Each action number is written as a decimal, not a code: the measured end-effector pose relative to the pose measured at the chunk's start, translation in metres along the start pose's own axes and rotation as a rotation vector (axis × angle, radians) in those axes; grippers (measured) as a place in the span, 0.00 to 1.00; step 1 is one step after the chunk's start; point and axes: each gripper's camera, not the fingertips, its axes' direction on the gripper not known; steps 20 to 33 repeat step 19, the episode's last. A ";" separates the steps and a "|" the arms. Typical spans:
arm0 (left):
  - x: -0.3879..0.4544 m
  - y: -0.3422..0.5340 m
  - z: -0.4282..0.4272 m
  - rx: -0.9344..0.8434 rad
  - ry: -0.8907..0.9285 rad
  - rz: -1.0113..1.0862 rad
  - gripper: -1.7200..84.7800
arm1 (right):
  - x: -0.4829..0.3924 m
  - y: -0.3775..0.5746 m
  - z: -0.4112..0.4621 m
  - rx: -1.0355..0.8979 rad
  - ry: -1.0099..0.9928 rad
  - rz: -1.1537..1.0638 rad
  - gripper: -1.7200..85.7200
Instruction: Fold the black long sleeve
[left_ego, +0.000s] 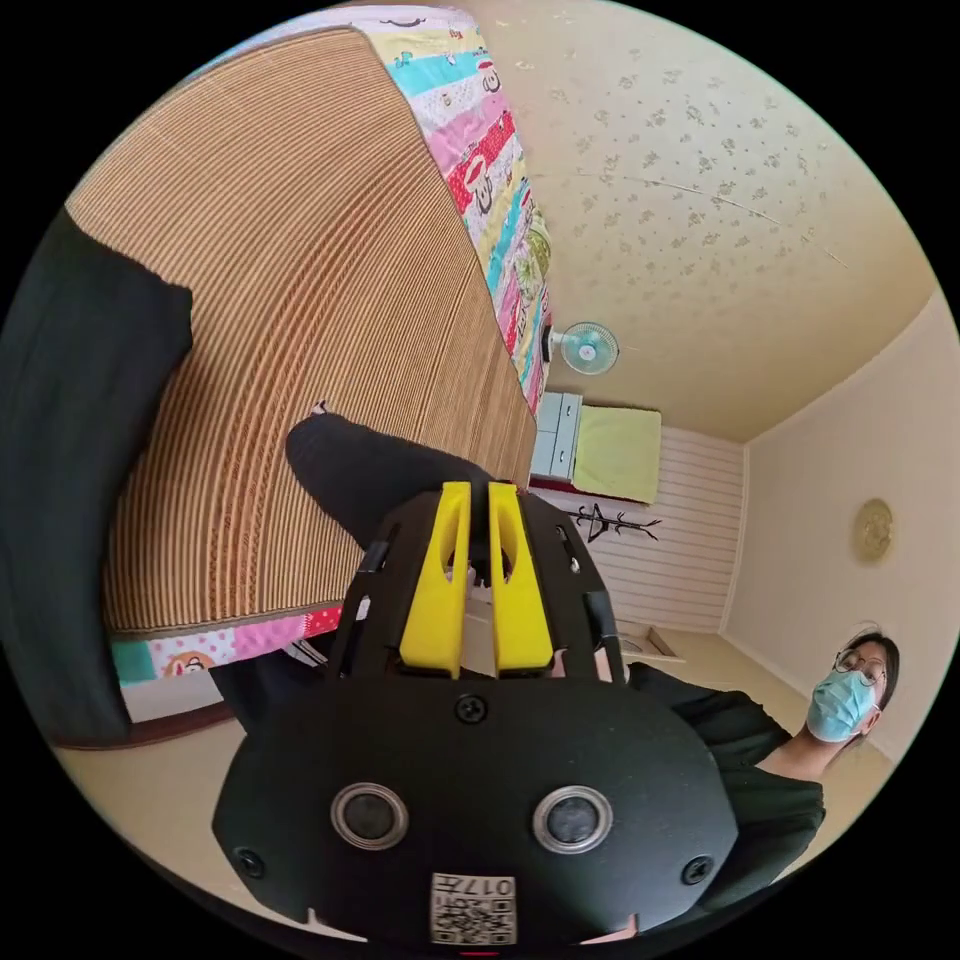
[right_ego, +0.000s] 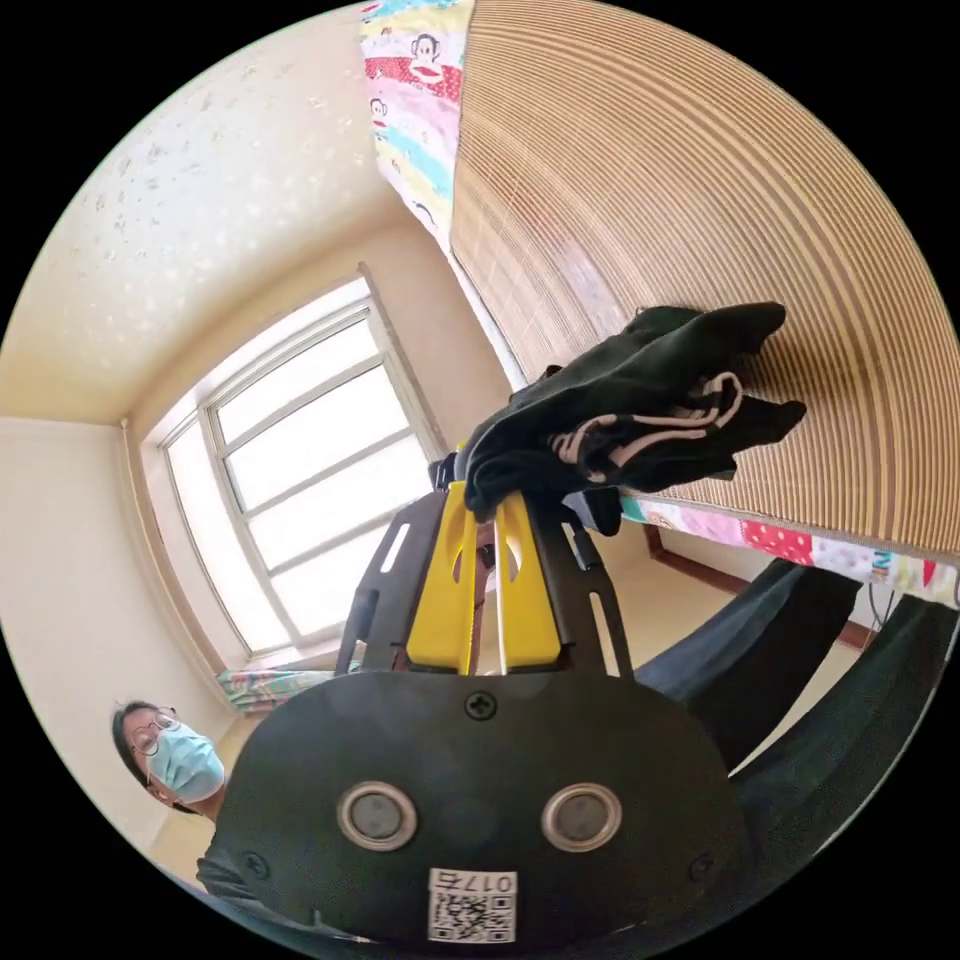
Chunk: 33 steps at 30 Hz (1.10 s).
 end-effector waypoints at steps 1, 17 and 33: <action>0.012 -0.013 -0.019 0.018 -0.016 0.017 0.06 | -0.017 -0.014 0.025 -0.014 0.004 -0.035 0.07; -0.009 0.078 -0.194 0.335 -0.270 -0.094 0.09 | -0.016 -0.003 0.422 -0.434 0.098 -0.174 0.09; -0.081 0.150 -0.201 0.471 -0.402 -0.314 0.12 | 0.034 0.017 0.477 -0.653 0.169 -0.107 0.11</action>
